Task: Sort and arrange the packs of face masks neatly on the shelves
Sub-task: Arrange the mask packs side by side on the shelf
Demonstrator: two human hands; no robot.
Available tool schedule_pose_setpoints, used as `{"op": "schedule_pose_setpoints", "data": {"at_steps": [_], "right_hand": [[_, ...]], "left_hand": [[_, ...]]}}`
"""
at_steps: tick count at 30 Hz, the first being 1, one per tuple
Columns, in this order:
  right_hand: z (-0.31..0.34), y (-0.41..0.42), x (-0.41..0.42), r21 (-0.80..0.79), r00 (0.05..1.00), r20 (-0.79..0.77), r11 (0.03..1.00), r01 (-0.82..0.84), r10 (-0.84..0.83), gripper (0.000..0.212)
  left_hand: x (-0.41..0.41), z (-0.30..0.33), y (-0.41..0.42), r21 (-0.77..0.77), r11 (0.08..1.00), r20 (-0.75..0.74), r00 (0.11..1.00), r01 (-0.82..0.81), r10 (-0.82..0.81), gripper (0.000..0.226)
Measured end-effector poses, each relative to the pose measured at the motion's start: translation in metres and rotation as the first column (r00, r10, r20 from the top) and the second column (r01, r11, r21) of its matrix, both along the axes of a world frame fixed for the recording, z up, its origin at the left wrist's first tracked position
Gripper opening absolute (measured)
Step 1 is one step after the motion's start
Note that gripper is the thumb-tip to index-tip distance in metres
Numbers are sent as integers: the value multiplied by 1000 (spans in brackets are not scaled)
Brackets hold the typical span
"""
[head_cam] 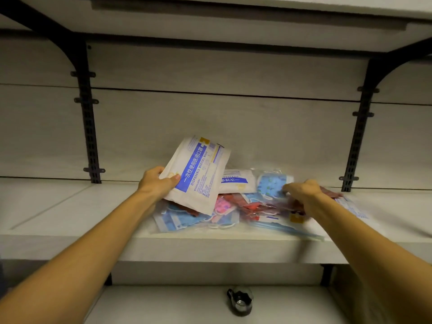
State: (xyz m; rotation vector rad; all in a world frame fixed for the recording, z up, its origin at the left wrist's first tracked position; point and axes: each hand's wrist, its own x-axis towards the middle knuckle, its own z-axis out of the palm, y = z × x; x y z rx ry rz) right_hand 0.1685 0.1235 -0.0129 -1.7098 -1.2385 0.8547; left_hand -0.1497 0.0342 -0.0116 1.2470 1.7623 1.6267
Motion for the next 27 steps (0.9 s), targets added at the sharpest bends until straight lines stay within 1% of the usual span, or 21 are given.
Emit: {"op": "schedule_pose_setpoints", "data": {"at_steps": [4, 6, 7, 9, 11, 14, 16, 18, 22, 26, 27], "right_hand": [[11, -21, 12, -101, 996, 62, 993, -64, 70, 25], [17, -33, 20, -162, 990, 47, 979, -125, 134, 28], [19, -39, 25, -168, 987, 18, 973, -156, 161, 28], [22, -50, 34, -99, 978, -67, 974, -204, 198, 25], [23, -61, 41, 27, 960, -130, 969, -246, 248, 22], [26, -72, 54, 184, 959, -57, 947, -263, 277, 29], [30, -79, 60, 260, 954, -41, 925, -277, 297, 25], [35, -88, 62, 289, 937, -52, 903, -317, 345, 11], [40, -110, 53, 305, 885, -79, 856, -417, 459, 16], [45, -135, 27, 337, 789, -100, 767, -546, 606, 15], [46, -139, 19, 338, 773, -85, 748, -571, 629, 14]], "left_hand": [[14, 3, -19, -9, 1000, -8, 1000, -27, 27, 22], [23, 8, -30, -9, 999, -20, 999, -50, 49, 24], [27, 10, -36, -5, 998, -18, 998, -59, 58, 25], [38, 14, -49, 4, 998, -11, 997, -70, 70, 25], [49, 17, -61, 11, 996, 0, 996, -85, 85, 25], [68, 18, -81, 27, 994, 15, 995, -104, 103, 24], [80, 14, -95, 31, 993, 24, 993, -113, 112, 26], [88, 9, -110, 37, 991, 46, 991, -130, 128, 28], [87, 6, -143, 67, 974, 77, 975, -216, 211, 30], [66, 8, -175, 108, 937, 74, 943, -332, 325, 28], [60, 8, -183, 123, 927, 77, 935, -354, 347, 27]]}}
